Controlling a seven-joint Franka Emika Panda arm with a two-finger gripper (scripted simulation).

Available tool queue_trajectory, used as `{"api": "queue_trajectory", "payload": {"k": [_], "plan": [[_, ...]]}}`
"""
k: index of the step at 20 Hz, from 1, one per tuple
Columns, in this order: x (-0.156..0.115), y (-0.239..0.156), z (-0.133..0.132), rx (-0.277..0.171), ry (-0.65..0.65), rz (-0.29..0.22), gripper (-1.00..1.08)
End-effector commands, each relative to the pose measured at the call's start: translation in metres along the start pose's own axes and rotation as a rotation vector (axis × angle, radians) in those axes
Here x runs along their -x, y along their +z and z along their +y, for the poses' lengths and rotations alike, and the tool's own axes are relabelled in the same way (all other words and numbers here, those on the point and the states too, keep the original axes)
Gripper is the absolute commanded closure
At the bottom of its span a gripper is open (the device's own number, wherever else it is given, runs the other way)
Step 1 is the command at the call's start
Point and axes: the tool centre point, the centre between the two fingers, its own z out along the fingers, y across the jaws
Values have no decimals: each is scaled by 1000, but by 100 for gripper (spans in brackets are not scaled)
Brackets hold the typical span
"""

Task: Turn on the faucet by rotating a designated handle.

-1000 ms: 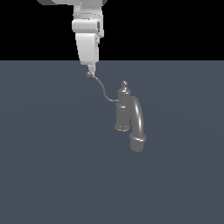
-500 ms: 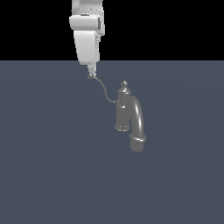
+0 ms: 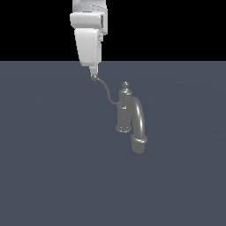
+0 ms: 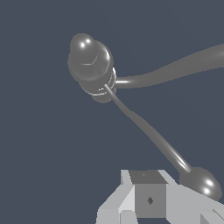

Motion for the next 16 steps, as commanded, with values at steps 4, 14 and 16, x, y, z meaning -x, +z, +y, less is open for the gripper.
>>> {"api": "queue_trajectory", "payload": {"k": [4,14,16], "plan": [[-14,0,15,5,2,1,108],[-38,0,42,8,-3,1,108],[-42,0,48,9,-4,1,108]]}}
